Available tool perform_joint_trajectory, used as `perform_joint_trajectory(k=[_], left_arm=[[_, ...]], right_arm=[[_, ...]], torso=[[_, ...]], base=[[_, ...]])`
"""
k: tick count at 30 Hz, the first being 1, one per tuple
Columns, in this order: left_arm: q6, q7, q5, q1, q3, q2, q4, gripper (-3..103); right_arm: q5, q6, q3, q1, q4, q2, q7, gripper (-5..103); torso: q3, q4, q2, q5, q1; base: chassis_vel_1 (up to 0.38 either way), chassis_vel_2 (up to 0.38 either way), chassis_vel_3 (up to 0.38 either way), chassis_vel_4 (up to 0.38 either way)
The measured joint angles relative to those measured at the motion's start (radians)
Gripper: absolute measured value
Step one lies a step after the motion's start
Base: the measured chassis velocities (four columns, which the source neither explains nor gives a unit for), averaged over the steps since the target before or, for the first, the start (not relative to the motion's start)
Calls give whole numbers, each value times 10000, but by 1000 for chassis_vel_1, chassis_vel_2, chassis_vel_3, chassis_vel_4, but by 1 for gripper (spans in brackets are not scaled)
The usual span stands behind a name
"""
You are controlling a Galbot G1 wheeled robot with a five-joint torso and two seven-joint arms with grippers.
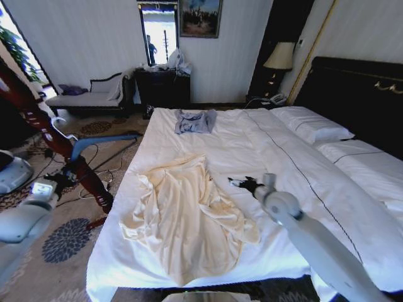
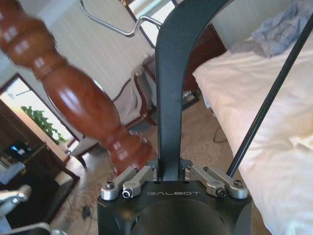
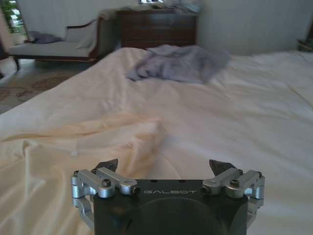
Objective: Pick up the clothes from the bed and hang them on the clothes hanger.
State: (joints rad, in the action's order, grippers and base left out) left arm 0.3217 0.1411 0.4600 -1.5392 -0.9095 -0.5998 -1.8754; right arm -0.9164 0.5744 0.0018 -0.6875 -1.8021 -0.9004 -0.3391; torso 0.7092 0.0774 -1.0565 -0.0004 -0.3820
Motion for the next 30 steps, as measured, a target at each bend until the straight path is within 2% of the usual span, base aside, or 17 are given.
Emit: perform_joint_trajectory(k=[4,5,7,10,12,16,19,27,30], left_arm=[[-177,-168,-300,-31,128,-157,165,19],[-200,-187,-338,-84,126,-177,187,19],[-212,-189,-366,-101,110,-189,200,19],[-221,-185,-405,-144,41,-244,179,19],[-221,-184,-419,-157,33,-262,134,19],[-222,-177,-540,-173,11,-364,-4,19],[-239,-177,-575,-176,-23,-409,-46,19],[-271,-177,-593,-317,-207,-429,-123,19],[-272,-170,-616,-322,-192,-437,-201,19]], right_arm=[[1018,-362,-1467,1316,1453,-689,421,100],[1175,-416,-1824,1647,2005,-1053,469,100],[1225,-438,-1953,1785,2250,-1240,483,100],[1376,-470,-2381,2377,3307,-2266,494,100],[1363,-472,-2464,2520,3528,-2497,505,100],[824,-305,-2701,3018,4310,-3179,500,100],[744,-274,-2700,3126,4571,-3297,490,103],[775,-196,-2527,3020,5122,-3017,466,99],[193,-62,-2251,2922,5447,-3073,349,99]], torso=[[0,4,0,1,0],[0,3,1,5,0],[0,5,0,3,0],[1,2,1,4,-1],[0,-3,0,1,-1],[-1,3,0,2,1],[-1,3,0,1,1],[-1,6,-1,3,2],[-1,5,-1,4,2]], base=[[0,0,0,0],[0,0,0,0],[0,0,0,0],[0,0,0,0],[0,0,0,0],[0,0,0,0],[0,0,0,0],[0,0,0,0],[0,0,0,0]])
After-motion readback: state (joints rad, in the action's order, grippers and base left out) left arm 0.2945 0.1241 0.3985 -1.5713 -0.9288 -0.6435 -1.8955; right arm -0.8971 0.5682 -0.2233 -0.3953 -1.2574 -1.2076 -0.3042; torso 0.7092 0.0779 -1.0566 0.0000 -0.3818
